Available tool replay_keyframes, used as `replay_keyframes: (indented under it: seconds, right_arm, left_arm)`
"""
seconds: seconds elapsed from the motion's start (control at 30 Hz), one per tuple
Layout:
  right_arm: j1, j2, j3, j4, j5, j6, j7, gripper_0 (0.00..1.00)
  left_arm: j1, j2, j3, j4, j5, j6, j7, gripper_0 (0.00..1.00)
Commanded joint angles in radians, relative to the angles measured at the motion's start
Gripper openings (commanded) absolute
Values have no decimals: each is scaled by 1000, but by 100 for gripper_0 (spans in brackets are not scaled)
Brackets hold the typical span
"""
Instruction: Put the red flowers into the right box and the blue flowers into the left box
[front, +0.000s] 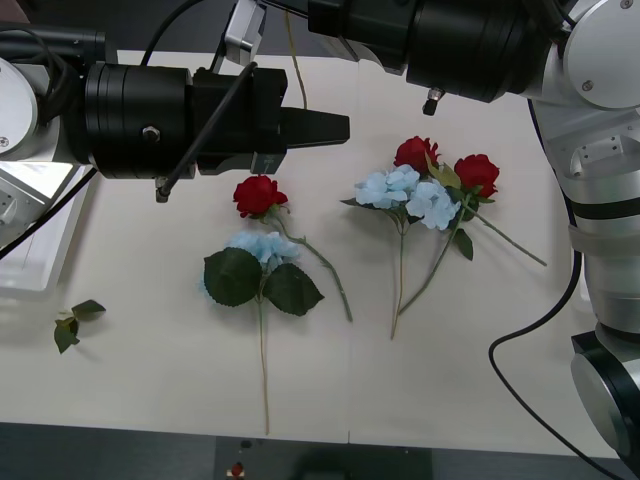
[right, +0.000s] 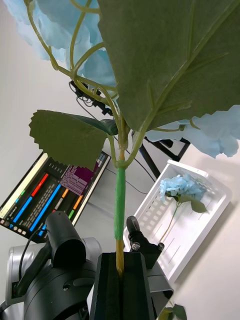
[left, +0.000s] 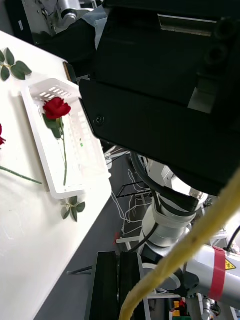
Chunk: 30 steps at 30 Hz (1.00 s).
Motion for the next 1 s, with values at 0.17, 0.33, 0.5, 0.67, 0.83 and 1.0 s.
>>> replay_keyframes:
  seconds: [0.17,0.33,0.5,0.67,0.83,1.0]
  right_arm:
    - [-29,22,-3,-17,-2,-6,50,0]
    - [-29,22,-3,-17,-2,-6,50,0]
    - [-29,22,-3,-17,-2,-6,50,0]
    - [-29,22,-3,-17,-2,-6,50,62]
    - [-29,22,-3,-17,-2,-6,50,100]
    - [-29,22,-3,-17,-2,-6,50,100]
  left_arm:
    - [-35,-18,-7,-28,-12,0,-15,0]
    - [-35,-18,-7,-33,-19,0,-15,0]
    - [-33,-17,-7,-33,-20,0,-15,0]
    - [-33,-17,-7,-33,-23,0,-15,0]
    - [-33,-17,-7,-31,-25,0,-15,0]
    - [-33,-18,-7,-33,-28,0,-15,0]
